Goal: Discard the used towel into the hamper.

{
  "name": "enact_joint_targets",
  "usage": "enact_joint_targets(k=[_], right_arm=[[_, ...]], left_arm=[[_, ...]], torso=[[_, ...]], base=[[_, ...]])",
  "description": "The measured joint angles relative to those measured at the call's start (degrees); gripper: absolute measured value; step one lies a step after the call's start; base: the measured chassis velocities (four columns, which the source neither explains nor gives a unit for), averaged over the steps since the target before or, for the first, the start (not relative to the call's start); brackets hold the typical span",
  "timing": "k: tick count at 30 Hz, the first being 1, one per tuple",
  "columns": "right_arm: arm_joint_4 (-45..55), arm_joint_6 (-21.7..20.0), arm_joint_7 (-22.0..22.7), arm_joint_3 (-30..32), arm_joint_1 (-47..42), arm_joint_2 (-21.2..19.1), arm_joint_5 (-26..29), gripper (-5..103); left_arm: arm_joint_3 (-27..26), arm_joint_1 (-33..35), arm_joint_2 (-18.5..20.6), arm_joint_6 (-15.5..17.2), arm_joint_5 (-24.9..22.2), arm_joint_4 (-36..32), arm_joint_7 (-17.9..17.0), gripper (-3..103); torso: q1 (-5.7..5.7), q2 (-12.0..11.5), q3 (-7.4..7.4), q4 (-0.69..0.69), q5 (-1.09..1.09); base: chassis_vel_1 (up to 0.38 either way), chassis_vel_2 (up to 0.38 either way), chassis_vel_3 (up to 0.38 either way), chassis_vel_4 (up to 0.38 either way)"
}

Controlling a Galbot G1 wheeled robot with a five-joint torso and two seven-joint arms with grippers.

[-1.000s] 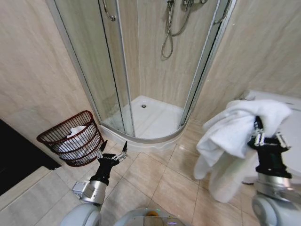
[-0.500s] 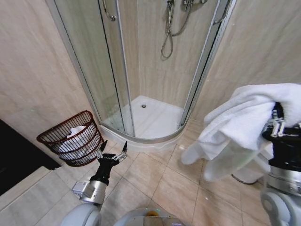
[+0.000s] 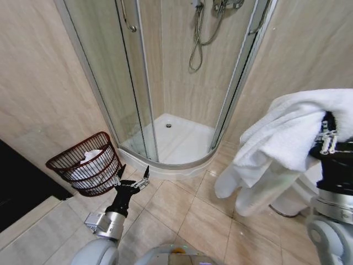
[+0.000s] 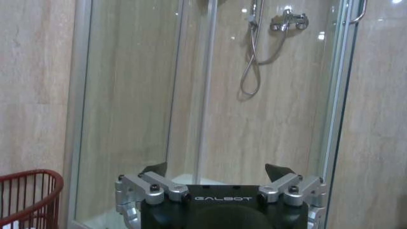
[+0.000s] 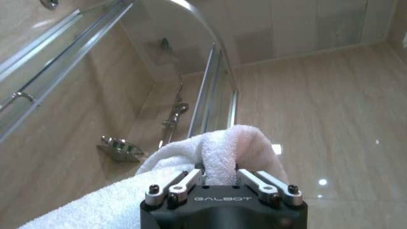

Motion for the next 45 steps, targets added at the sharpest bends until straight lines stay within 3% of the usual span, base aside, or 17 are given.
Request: enact_joint_targets(k=[9, 23, 45], right_arm=[[1.59, -0.37, 0.16, -1.43, 0.11, 0.67, -1.07, 13], [2.1, -0.44, -0.48, -1.23, 0.83, 0.73, -0.79, 13], [2.82, 2.04, 0.01, 0.04, 0.55, -0.34, -0.7, 13]], left_arm=[[0.0, 0.0, 0.0, 0.0, 0.0, 0.0, 0.0, 100], [0.0, 0.0, 0.0, 0.0, 0.0, 0.0, 0.0, 100], [0.0, 0.0, 0.0, 0.0, 0.0, 0.0, 0.0, 100]], torso=[[0.59, 2.16, 1.58, 0.0, -0.01], [1.31, 4.24, 2.88, 0.0, 0.0], [2.92, 9.36, 6.4, 0.0, 0.0]], base=[[0.0, 0.0, 0.0, 0.0], [0.0, 0.0, 0.0, 0.0], [0.0, 0.0, 0.0, 0.0]])
